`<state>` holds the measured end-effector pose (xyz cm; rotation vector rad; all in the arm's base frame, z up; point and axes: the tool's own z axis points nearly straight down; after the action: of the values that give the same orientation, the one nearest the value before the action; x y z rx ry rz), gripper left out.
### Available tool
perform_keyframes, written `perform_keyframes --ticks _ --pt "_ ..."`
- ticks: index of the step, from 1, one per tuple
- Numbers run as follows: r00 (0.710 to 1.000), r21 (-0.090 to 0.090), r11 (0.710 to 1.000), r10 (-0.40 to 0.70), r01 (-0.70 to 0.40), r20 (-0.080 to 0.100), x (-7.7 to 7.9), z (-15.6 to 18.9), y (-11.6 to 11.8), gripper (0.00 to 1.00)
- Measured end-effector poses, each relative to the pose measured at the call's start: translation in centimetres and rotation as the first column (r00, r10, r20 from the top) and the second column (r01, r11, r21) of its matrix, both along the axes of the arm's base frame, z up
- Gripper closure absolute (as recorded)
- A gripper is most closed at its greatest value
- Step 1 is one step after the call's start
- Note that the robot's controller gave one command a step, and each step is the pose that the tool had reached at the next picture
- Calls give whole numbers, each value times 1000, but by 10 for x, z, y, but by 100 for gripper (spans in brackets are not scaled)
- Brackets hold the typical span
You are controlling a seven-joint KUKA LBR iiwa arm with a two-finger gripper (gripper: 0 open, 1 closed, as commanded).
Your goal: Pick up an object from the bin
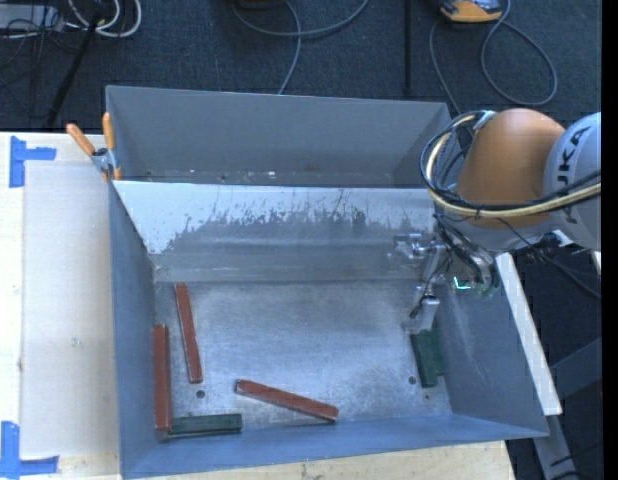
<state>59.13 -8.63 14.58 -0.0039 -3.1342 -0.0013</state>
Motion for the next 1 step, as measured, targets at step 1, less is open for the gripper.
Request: perform_keyframes --ticks 1 --pt "967 1 967 255 -255 4 -48 -77 -57 0"
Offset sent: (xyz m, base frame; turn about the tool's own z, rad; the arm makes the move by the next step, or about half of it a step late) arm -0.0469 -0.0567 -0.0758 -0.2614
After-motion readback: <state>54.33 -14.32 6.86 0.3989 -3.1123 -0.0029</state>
